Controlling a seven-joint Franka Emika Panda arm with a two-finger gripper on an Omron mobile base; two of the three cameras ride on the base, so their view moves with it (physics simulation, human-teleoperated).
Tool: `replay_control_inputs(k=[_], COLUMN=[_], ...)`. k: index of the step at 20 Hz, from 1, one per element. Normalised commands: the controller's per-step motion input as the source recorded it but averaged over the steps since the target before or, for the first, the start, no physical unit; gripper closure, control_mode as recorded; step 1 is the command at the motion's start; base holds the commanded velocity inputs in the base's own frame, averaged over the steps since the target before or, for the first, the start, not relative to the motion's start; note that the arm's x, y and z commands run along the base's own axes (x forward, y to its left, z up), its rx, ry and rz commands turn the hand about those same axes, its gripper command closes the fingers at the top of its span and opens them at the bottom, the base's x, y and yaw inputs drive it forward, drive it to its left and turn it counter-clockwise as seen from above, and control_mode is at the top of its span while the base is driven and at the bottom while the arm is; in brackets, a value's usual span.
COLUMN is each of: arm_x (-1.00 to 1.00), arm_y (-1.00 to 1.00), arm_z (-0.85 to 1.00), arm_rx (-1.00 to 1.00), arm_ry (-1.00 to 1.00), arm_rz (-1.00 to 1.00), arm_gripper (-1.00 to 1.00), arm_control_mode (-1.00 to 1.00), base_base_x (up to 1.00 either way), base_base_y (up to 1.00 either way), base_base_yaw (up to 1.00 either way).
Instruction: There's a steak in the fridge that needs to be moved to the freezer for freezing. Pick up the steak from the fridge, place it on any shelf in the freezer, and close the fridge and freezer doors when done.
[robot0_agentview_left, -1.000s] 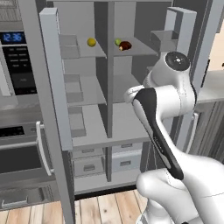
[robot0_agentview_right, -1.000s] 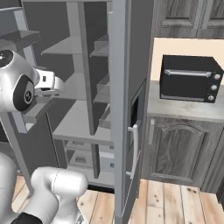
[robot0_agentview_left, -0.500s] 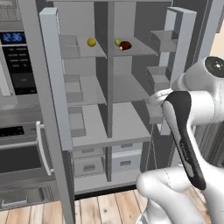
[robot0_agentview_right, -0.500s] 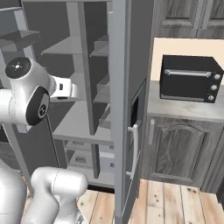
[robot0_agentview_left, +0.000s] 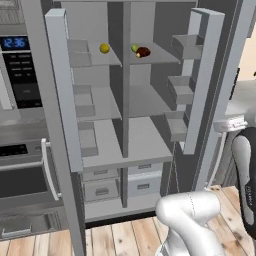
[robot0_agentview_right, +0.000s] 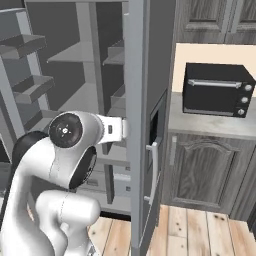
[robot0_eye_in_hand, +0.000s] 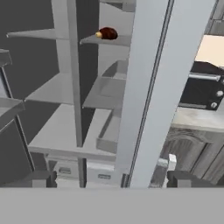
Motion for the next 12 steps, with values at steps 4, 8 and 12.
replay_control_inputs(k=[4, 8, 12], arm_x=[0.02, 0.27, 0.22], arm_y=[-1.00, -1.00, -1.00], arm_z=[-0.01, -0.03, -0.02], arm_rx=[0.12, 0.14, 0.15], arm_ry=[-0.12, -0.06, -0.07], arm_rz=[0.00, 0.00, 0.00], arm_gripper=[-1.00, -1.00, -1.00], arm_control_mode=[-1.00, -1.00, -1.00], base_base_x=[0.00, 0.00, 0.00], base_base_y=[0.00, 0.00, 0.00], base_base_yaw=[0.00, 0.00, 0.00])
